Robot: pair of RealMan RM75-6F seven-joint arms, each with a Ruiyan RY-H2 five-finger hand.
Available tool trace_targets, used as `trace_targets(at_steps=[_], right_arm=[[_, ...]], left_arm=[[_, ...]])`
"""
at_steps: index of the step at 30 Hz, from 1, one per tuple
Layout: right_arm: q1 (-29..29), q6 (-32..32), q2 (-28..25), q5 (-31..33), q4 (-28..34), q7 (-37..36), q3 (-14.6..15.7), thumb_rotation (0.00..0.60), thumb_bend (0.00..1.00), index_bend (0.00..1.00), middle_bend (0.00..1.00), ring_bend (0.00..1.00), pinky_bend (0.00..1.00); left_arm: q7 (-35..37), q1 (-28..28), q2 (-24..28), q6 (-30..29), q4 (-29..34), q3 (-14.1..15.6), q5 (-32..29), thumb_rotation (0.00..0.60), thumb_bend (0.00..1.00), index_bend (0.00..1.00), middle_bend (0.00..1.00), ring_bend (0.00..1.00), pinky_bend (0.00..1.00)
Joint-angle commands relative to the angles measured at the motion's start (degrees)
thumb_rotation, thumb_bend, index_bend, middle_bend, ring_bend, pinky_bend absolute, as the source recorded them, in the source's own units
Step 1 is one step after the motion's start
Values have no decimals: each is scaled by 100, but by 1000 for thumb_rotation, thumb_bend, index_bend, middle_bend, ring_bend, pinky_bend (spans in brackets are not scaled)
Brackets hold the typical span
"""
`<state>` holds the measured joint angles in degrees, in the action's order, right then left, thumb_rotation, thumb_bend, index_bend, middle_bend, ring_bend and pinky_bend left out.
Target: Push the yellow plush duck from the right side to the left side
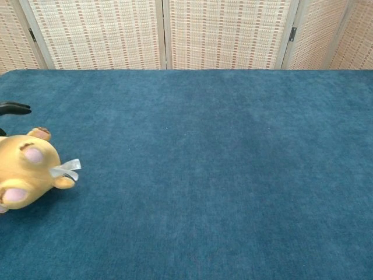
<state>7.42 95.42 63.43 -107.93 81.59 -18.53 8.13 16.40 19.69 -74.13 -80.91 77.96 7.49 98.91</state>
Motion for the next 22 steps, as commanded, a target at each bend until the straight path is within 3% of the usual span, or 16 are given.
trace_targets(at_steps=[1, 4, 7, 11, 15, 18, 22], right_arm=[[-23, 55, -19, -50, -13, -26, 16, 600, 101, 0, 0, 0, 0], [-66, 182, -39, -120, -24, -51, 26, 600, 101, 0, 0, 0, 0], [-124, 310, -59, -147, -37, -84, 25, 600, 101, 0, 0, 0, 0], [-290, 464, -21, 72, -37, 346, -132, 600, 102, 0, 0, 0, 0], [-448, 380, 52, 479, 153, 1035, -311, 600, 104, 0, 0, 0, 0], [-533, 202, 81, 798, 390, 1677, -419, 600, 109, 0, 0, 0, 0], [-541, 29, 59, 893, 629, 1910, -431, 600, 112, 0, 0, 0, 0]], left_arm=[[63, -38, 490, -63, 597, 19, 14, 600, 226, 0, 0, 0, 188], [-93, -104, 800, 23, 884, 84, -86, 600, 225, 0, 0, 0, 169], [-101, -347, 1088, -268, 1071, 150, -121, 600, 226, 0, 0, 0, 159], [-517, -1253, 1348, -1428, 1094, 153, -446, 600, 249, 0, 0, 0, 144], [-954, -2067, 1062, -2238, 929, -103, -1216, 600, 289, 0, 0, 0, 119], [-1219, -2176, 1023, -2049, 939, -140, -1471, 600, 298, 0, 0, 0, 115], [-1286, -2126, 1077, -1803, 1011, -171, -1441, 600, 300, 0, 0, 0, 113]])
